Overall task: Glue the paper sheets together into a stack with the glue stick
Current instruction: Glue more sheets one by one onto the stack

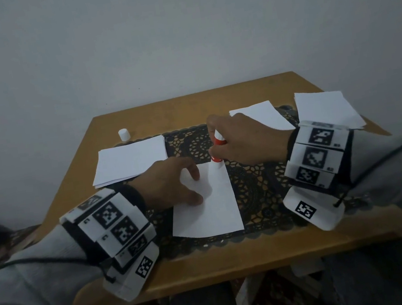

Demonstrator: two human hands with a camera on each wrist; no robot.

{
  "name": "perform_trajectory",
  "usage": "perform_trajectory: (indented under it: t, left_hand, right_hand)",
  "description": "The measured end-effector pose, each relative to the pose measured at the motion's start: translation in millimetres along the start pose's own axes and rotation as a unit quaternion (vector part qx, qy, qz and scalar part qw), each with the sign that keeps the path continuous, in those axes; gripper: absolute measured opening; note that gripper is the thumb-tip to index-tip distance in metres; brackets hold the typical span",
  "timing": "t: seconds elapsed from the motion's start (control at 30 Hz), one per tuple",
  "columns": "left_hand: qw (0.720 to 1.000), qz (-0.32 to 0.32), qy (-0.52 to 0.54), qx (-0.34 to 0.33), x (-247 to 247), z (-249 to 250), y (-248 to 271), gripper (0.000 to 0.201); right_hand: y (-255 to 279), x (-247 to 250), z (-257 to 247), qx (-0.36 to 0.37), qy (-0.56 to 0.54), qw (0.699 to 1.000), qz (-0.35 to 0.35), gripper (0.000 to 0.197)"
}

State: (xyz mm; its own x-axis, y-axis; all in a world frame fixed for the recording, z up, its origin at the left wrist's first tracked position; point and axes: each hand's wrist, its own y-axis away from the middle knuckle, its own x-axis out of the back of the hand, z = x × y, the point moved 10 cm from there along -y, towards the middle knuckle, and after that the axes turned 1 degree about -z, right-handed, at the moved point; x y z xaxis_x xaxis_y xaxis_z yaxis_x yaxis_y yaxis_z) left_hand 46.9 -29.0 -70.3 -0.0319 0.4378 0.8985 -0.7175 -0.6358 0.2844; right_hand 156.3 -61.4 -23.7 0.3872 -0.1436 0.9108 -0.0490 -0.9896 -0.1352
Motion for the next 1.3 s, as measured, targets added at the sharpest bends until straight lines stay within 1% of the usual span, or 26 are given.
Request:
perform_trajectory:
  t: [0.17, 0.27, 0.33, 0.4, 0.47, 0.5, 0.53, 0.57, 0.67, 0.8, 0.87, 0.97, 1.0, 1.03, 1.13, 1.2, 1.23, 1.3]
  left_hand:
    - [1.000, -0.007, 0.000, 0.006, -5.0, -0.9, -2.8, 0.046]
    - [1.000, 0.022, 0.006, -0.011, 1.2, 1.7, -3.6, 0.042]
    - [0.995, 0.075, 0.033, -0.048, 16.0, 7.9, -2.6, 0.033]
    - [0.981, 0.126, 0.102, -0.105, 36.1, 18.3, -0.2, 0.023]
    - [0.957, 0.145, 0.197, -0.153, 54.9, 27.0, 2.5, 0.021]
    - [0.949, 0.144, 0.222, -0.170, 62.8, 31.1, 2.9, 0.022]
    - [0.949, 0.131, 0.225, -0.180, 68.1, 35.3, 1.8, 0.022]
    - [0.954, 0.106, 0.210, -0.185, 69.8, 40.5, 0.1, 0.021]
    - [0.974, -0.011, 0.141, -0.180, 56.9, 49.8, -6.1, 0.017]
    - [0.974, -0.149, 0.074, -0.157, 29.3, 44.3, -1.6, 0.027]
    - [0.971, -0.182, 0.053, -0.145, 22.8, 37.2, 3.1, 0.029]
    - [0.967, -0.215, 0.074, -0.117, 15.2, 23.7, 11.2, 0.033]
    - [0.969, -0.207, 0.077, -0.113, 15.0, 19.9, 12.0, 0.034]
    - [0.974, -0.181, 0.075, -0.112, 17.1, 17.1, 11.2, 0.035]
    - [0.989, -0.046, 0.087, -0.109, 32.9, 9.0, 3.5, 0.033]
    - [0.990, 0.022, 0.107, -0.093, 38.4, 0.9, 0.8, 0.029]
    - [0.990, 0.042, 0.107, -0.085, 37.8, -3.2, -0.1, 0.028]
    - [0.991, 0.056, 0.102, -0.068, 31.1, -9.7, 0.3, 0.027]
  right_hand:
    - [12.1, -1.6, -7.6, 0.005, -0.006, 1.000, -0.018, 0.018]
    - [25.4, -4.6, -14.0, 0.009, -0.013, 0.999, -0.032, 0.018]
    - [35.0, -8.1, -19.1, 0.009, -0.022, 0.999, -0.048, 0.018]
    - [44.5, -10.0, -25.4, 0.014, -0.031, 0.997, -0.063, 0.019]
    - [53.2, -12.4, -31.7, 0.021, -0.030, 0.996, -0.077, 0.019]
    - [57.4, -13.5, -34.7, 0.024, -0.026, 0.996, -0.084, 0.019]
    - [60.9, -14.7, -36.7, 0.026, -0.025, 0.995, -0.090, 0.020]
    - [64.5, -16.1, -38.5, 0.026, -0.024, 0.995, -0.097, 0.020]
    - [70.3, -18.3, -40.0, 0.021, -0.020, 0.994, -0.110, 0.021]
    - [69.6, -17.6, -30.3, 0.000, -0.055, 0.990, -0.131, 0.016]
    - [64.6, -8.2, -17.2, -0.016, -0.090, 0.989, -0.116, 0.016]
    - [52.3, 18.7, 7.2, -0.043, -0.123, 0.990, -0.057, 0.014]
    - [48.1, 28.5, 15.7, -0.055, -0.140, 0.988, -0.032, 0.014]
    - [44.7, 38.0, 22.9, -0.066, -0.153, 0.986, -0.005, 0.014]
    - [38.6, 56.6, 36.4, -0.082, -0.168, 0.980, 0.070, 0.017]
    - [37.4, 58.8, 38.1, -0.083, -0.159, 0.979, 0.095, 0.018]
    - [37.2, 58.2, 37.5, -0.082, -0.143, 0.981, 0.102, 0.019]
    - [36.7, 54.9, 35.0, -0.079, -0.105, 0.985, 0.108, 0.020]
